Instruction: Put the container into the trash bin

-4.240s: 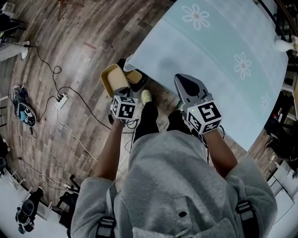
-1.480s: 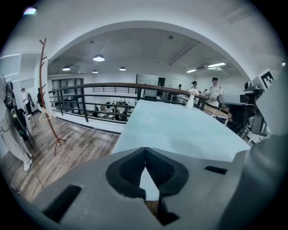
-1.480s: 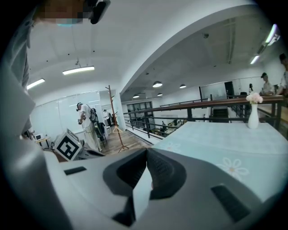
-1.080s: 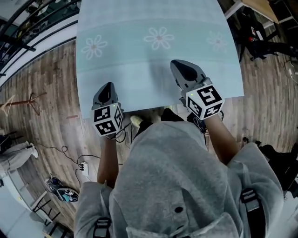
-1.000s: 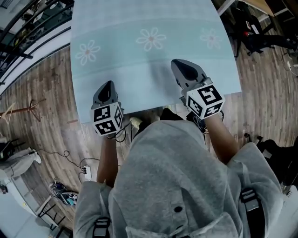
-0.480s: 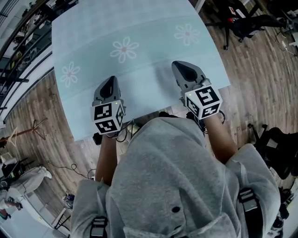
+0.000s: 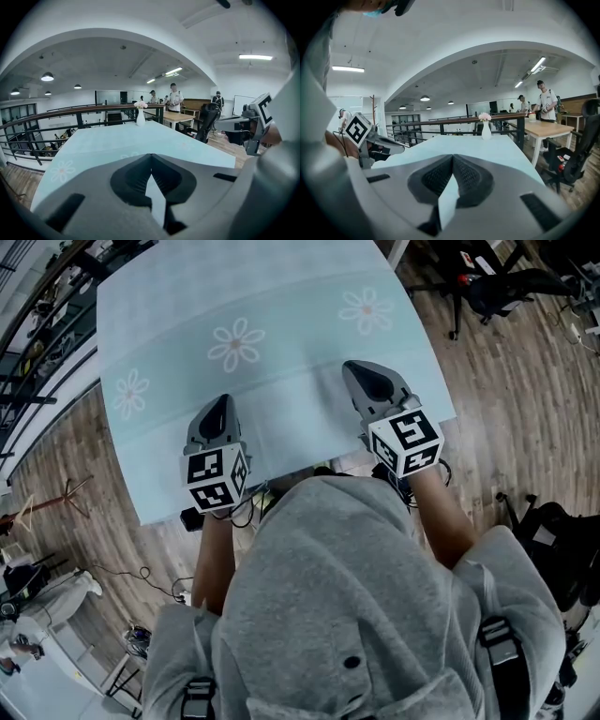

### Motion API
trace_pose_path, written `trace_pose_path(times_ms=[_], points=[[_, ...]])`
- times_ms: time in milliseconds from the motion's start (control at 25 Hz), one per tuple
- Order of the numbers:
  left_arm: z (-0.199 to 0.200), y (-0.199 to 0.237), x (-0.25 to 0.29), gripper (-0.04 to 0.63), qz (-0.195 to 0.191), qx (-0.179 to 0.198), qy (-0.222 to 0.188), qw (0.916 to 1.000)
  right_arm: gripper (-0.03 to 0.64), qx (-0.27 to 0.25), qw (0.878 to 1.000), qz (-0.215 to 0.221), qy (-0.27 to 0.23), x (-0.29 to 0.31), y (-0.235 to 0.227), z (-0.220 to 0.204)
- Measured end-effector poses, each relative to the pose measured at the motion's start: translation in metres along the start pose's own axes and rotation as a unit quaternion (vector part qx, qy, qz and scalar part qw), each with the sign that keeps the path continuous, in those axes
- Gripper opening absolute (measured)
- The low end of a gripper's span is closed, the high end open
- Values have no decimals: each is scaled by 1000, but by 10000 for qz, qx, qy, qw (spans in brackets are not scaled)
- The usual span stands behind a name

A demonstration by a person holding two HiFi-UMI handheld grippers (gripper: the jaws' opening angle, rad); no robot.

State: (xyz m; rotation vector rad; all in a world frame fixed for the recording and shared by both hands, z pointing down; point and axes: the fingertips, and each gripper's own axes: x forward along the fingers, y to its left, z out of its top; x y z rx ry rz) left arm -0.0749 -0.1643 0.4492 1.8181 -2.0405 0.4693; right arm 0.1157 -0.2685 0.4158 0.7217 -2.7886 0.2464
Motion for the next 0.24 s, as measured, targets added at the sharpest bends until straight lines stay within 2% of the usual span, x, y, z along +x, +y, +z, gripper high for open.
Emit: trace_pose_path(times_ms=[240], points=[[-2, -6, 0, 20, 40, -2, 47, 10000, 26, -36, 10000, 87, 17, -4, -3, -1]])
